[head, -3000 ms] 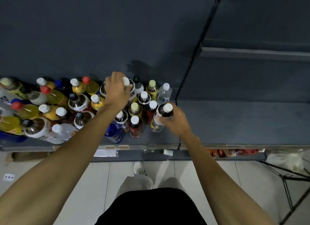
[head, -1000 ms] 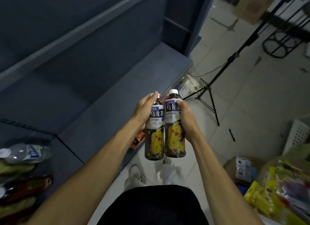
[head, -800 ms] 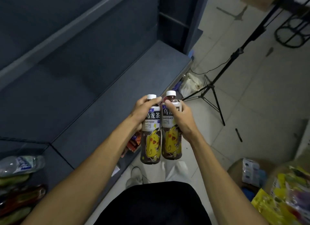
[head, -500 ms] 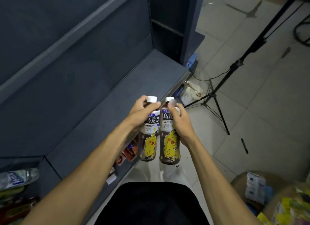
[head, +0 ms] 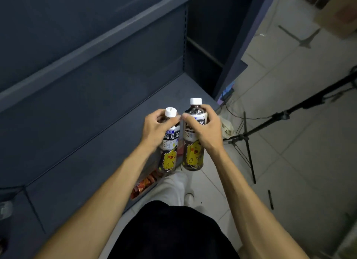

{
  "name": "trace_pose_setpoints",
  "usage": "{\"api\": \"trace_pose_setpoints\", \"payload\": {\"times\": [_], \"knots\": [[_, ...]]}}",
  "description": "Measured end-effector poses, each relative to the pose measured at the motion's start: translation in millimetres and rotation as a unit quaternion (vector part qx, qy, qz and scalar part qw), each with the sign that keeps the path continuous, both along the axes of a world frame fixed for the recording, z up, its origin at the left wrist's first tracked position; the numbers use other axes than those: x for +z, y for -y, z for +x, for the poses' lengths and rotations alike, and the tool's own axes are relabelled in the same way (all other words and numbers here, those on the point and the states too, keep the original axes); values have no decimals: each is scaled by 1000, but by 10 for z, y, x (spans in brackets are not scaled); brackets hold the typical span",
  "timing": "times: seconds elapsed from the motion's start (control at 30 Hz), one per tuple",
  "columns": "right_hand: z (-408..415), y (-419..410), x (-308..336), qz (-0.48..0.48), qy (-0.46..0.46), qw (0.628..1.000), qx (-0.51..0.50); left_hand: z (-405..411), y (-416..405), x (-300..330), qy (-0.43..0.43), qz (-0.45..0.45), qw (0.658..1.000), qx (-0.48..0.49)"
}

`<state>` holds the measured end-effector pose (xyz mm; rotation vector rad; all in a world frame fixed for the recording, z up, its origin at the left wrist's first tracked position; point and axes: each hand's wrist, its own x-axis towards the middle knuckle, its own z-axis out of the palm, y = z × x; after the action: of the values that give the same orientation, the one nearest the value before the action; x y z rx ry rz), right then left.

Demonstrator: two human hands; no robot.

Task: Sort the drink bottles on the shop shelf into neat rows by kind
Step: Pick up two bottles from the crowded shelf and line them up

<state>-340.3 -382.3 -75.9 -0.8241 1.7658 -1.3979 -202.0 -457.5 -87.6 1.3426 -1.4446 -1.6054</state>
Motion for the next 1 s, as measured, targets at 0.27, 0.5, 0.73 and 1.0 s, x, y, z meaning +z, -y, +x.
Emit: {"api": "trace_pose_setpoints", "payload": {"times": [0.27,0.5,0.73,1.0], "knots": [[-468,628,-367,89,-76,992,56,-381,949,-159,-7,-5,995,97],[-747,1192,-619,148,-129,978,66,-653,1362,-440,43,-81,990,107],[-1129,2189,-774,78,-184,964,176,-1060,1639,-728,172,-120,956,204],[-1440,2860,-1082,47,-200,947,248,-1452,2080,-901,241,-127,921,279]]}}
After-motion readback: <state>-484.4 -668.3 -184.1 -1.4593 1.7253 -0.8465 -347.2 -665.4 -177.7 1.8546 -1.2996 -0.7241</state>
